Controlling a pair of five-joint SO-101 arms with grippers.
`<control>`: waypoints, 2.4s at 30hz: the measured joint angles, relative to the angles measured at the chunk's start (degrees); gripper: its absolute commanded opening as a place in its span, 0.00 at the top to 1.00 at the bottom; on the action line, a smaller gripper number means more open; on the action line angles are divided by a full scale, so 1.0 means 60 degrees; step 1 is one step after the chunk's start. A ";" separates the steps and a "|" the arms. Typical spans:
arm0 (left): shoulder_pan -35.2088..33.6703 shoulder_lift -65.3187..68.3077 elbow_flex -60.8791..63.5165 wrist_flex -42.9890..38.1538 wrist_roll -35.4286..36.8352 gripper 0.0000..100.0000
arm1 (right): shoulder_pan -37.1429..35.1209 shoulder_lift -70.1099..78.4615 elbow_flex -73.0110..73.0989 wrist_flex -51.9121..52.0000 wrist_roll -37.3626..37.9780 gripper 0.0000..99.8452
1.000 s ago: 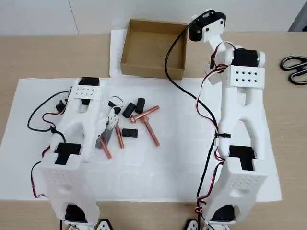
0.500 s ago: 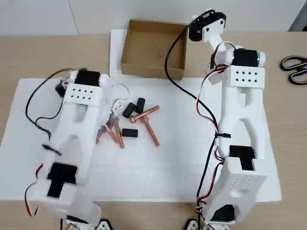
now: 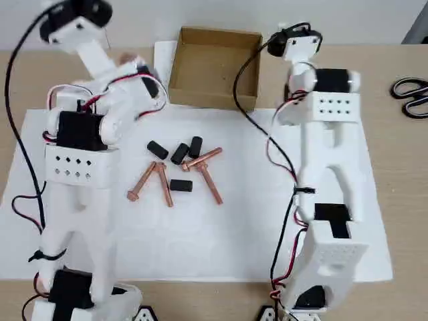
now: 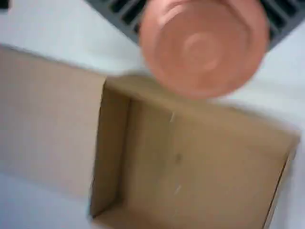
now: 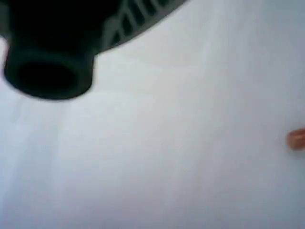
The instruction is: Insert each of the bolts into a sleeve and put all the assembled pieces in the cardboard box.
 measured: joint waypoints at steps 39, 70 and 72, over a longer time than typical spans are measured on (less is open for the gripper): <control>0.2535 0.0982 0.0967 -0.2227 -0.0747 0.99 | -0.2725 -1.0930 1.9209 -1.8901 -0.1597 1.00; 0.3868 0.0938 -0.0205 0.0337 -0.0322 0.99 | -0.2667 -1.1092 2.0689 -2.1231 -0.0396 1.00; 0.3868 0.0938 -0.0205 0.0410 -0.0278 0.99 | -0.2652 -1.1092 2.0689 -2.1231 -0.0396 1.00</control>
